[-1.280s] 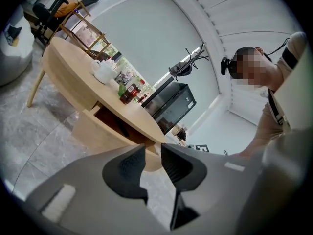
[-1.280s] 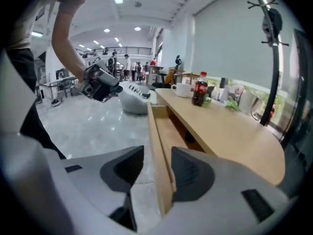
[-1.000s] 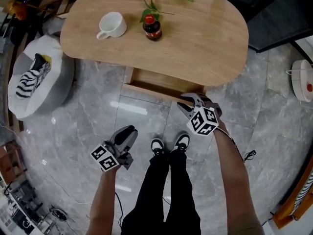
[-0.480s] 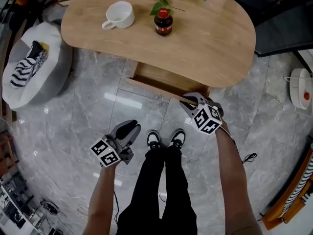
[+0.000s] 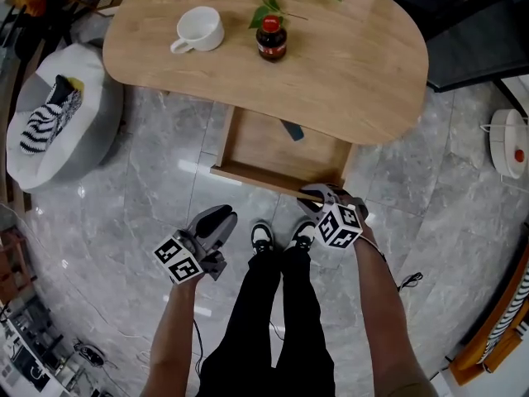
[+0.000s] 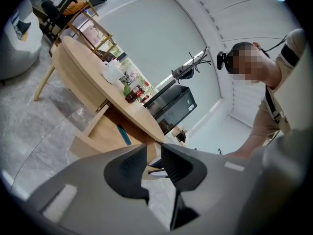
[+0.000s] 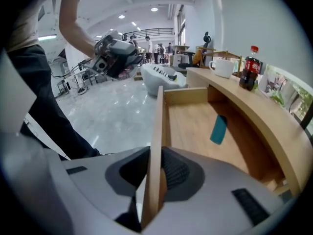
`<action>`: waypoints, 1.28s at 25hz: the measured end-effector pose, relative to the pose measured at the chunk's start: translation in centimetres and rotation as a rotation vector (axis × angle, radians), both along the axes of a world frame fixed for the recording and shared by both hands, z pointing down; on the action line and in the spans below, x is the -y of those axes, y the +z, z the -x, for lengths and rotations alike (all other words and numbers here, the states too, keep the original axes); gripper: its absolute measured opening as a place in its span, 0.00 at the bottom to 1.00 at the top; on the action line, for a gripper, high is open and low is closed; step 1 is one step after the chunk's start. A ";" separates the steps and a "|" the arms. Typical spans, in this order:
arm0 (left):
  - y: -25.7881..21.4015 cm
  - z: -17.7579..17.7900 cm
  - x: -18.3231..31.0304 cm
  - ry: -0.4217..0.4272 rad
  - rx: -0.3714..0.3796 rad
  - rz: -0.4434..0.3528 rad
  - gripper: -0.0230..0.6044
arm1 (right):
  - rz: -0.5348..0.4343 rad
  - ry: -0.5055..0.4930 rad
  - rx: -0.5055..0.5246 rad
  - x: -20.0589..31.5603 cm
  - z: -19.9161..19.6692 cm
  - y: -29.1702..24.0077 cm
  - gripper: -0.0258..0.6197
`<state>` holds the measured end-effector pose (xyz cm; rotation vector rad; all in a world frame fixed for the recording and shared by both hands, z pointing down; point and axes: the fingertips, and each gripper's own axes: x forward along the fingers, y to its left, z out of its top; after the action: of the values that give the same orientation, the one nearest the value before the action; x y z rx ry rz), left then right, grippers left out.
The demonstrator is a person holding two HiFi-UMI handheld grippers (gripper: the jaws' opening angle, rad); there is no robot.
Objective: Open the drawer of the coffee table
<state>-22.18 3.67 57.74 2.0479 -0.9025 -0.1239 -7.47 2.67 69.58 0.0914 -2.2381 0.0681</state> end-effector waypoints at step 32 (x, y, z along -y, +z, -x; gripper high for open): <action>-10.7 -2.4 0.5 0.035 0.258 -0.139 0.18 | -0.045 0.619 0.321 1.3 -2.0 -18.6 0.23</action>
<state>-19.74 3.15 47.04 2.2437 -1.0387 0.1026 -5.49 1.40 50.94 0.8468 -2.4469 0.3899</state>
